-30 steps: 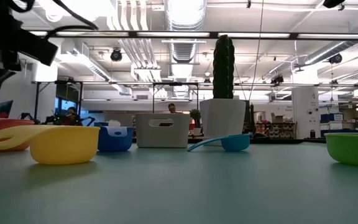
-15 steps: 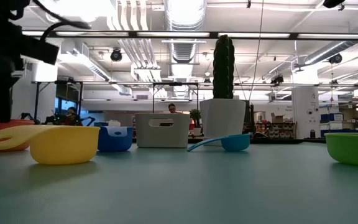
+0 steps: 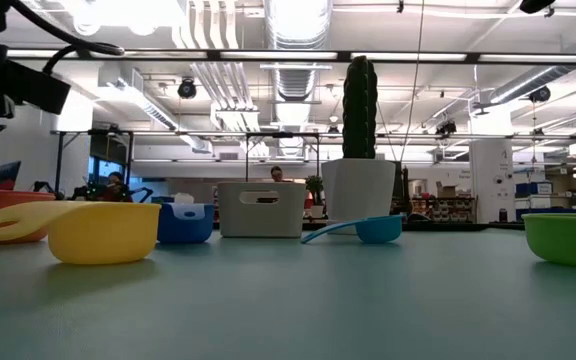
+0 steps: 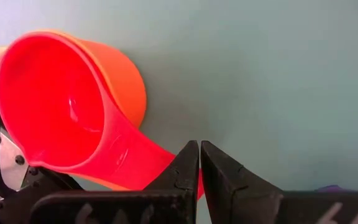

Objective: Nest measuring cups in basket
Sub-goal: Stack the red measuring cup on top of the orange measuring cup, then stack the blue measuring cup on top of the red measuring cup

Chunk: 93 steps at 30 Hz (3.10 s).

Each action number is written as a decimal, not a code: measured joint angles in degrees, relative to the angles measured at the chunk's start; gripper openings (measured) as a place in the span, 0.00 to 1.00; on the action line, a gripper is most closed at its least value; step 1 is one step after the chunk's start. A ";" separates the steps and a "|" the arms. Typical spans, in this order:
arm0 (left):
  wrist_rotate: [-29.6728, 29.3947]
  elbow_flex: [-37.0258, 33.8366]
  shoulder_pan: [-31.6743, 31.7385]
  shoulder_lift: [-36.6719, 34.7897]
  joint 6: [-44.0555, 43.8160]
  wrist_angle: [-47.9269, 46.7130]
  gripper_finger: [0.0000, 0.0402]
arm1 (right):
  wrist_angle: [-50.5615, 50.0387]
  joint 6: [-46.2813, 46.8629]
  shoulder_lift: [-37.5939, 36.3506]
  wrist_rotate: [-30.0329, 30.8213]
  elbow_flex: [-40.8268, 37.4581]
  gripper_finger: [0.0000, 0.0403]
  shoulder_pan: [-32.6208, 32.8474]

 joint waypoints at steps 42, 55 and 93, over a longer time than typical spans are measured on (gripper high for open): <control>-31.07 12.56 -15.46 -1.38 19.97 17.65 0.00 | -1.44 4.13 -0.01 0.00 0.01 0.04 0.01; -36.60 10.09 -11.63 -1.27 25.09 22.16 0.00 | -1.40 7.73 -0.02 0.00 0.01 0.04 0.01; -28.90 9.94 14.96 3.14 19.73 28.74 0.00 | -0.92 6.47 0.00 -0.04 0.01 0.04 0.01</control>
